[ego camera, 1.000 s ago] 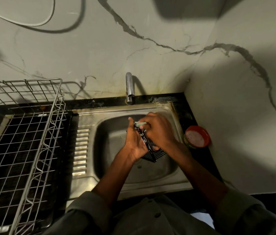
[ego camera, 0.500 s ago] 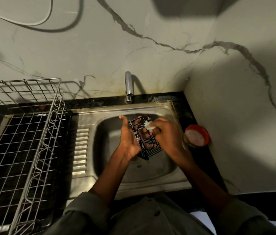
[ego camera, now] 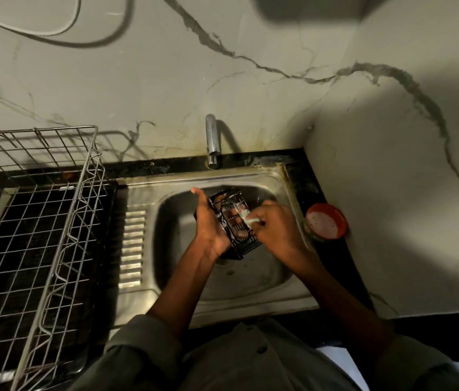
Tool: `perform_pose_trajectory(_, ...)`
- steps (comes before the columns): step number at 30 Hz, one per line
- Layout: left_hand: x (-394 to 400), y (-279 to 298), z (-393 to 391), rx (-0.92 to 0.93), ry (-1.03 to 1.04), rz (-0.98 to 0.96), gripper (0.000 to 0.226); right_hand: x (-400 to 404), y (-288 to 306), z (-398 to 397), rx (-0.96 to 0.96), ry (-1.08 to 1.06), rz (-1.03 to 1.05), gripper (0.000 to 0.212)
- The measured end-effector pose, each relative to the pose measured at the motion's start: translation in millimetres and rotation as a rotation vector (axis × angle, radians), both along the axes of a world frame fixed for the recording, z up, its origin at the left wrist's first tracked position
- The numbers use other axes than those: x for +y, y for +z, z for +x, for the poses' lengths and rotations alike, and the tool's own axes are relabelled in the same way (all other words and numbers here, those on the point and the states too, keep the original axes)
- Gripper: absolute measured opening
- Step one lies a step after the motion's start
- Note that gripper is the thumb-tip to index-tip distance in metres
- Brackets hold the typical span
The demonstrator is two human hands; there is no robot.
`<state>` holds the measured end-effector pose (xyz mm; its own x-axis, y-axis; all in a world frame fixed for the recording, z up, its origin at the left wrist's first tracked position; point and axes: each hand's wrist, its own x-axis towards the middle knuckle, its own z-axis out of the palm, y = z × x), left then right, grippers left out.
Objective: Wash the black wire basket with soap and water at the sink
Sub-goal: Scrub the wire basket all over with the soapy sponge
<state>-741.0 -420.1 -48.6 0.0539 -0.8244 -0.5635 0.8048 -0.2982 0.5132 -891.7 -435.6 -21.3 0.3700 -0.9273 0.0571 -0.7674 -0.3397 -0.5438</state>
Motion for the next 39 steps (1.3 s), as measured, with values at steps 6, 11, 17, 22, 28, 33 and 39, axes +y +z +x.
perform_pose_trajectory(6,0,5,-13,-0.009,-0.061,0.017,0.119,-32,12,32,-0.275,-0.139,-0.002,0.019)
perform_pose_trajectory(11,-4,9,-6,0.020,-0.024,0.001,0.114,-28,13,41,-0.257,-0.096,-0.132,0.016)
perform_pose_trajectory(17,-6,0,-1,0.026,-0.007,0.017,0.117,10,-9,0,0.015,-0.051,0.004,0.021)
perform_pose_trajectory(22,-2,2,-11,-0.013,-0.079,0.008,0.107,-3,14,35,-0.273,-0.050,-0.005,0.020)
perform_pose_trajectory(28,0,2,-13,0.090,-0.039,-0.046,0.101,-18,22,59,-0.341,-0.131,-0.123,0.014)
perform_pose_trajectory(33,-3,-8,-7,0.166,-0.077,-0.078,0.093,-30,20,53,-0.161,-0.157,-0.178,0.020)
perform_pose_trajectory(39,-8,-16,-4,0.206,0.003,-0.136,0.069,-15,26,69,-0.448,-0.052,0.022,0.016)
